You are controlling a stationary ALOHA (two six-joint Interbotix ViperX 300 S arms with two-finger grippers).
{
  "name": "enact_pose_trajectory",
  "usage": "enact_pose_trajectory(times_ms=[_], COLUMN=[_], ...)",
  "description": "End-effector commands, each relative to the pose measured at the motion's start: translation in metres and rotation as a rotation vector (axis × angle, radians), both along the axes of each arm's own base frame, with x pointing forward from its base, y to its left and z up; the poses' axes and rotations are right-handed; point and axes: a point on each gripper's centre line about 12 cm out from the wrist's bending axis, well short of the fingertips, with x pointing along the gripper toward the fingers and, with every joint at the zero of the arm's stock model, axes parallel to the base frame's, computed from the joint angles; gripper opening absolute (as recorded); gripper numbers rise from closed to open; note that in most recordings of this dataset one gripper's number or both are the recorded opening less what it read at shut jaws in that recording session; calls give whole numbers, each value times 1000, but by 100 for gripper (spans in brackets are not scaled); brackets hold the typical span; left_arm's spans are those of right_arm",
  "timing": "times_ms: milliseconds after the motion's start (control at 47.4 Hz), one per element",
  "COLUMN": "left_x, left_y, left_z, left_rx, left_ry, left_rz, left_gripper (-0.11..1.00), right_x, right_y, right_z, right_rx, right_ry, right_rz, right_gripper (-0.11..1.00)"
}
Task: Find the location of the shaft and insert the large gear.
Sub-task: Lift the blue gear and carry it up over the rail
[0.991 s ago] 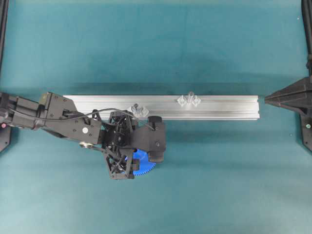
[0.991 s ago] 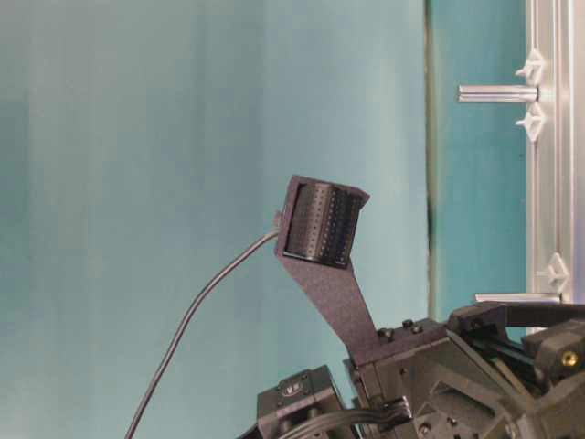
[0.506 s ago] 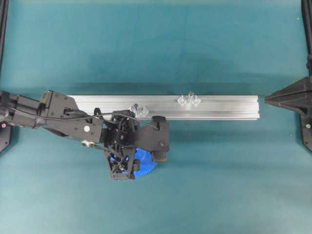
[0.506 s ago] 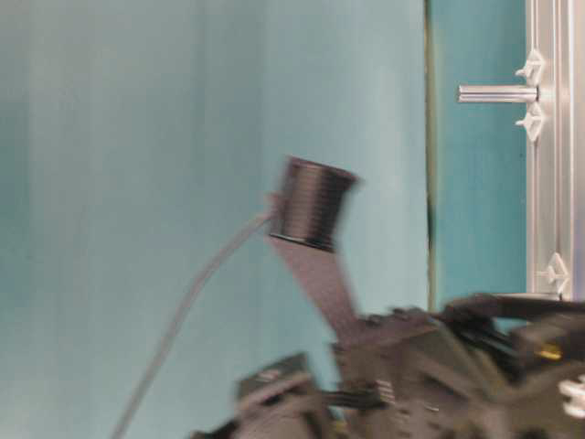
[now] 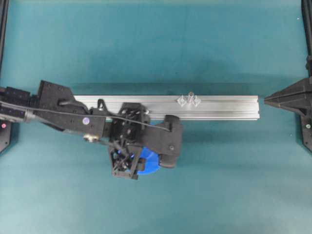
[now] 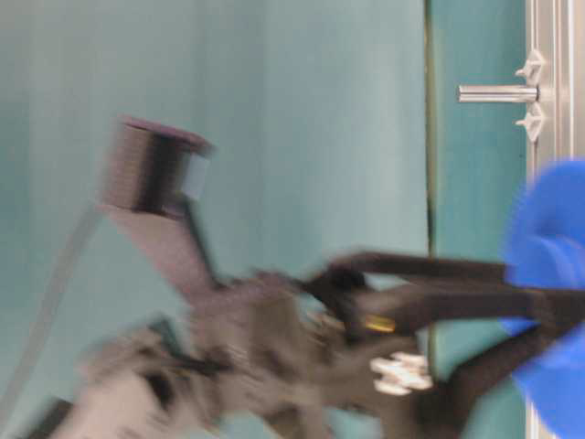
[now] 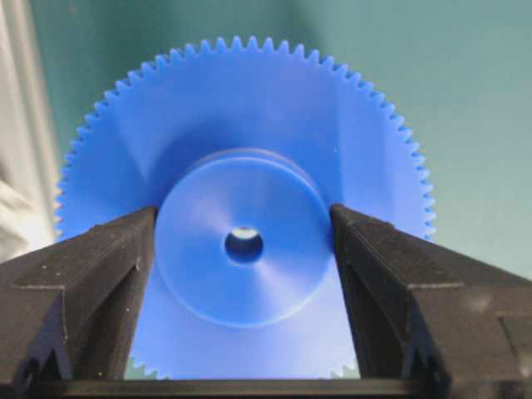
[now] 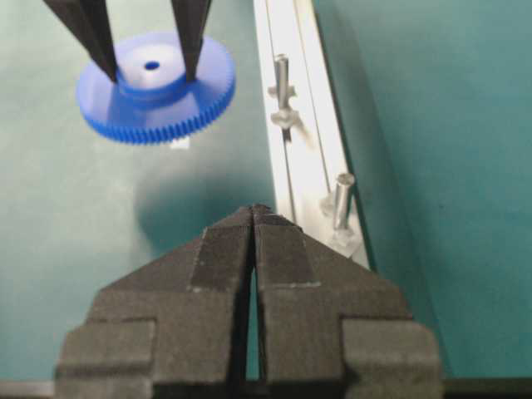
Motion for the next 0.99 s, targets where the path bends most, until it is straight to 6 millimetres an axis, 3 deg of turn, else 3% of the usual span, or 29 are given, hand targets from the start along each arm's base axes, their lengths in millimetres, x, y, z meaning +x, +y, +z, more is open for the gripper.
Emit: enact_pose_trajectory(times_ms=[0,190,295,696,970], left_x=[10,22,27,66,82], left_y=[18,49,59,90,95], left_z=[46,66,67,50,34], left_rx=[6,50,85,136,174], left_ry=[-117,-177,-196,-271,-251], left_rz=[22,37,19,31,-7], left_gripper=[70,70,70,70,70], right_x=[1,-1,-3,-4,-6], right_y=[0,0,0,0,0], right_z=[4,6,4,0,-1], right_rx=[7,7,6,3,3], right_ry=[-16,-31,-32,-25,-29], right_rz=[-1,-1,-1,-1,-1], right_gripper=[2,2,2,2,2])
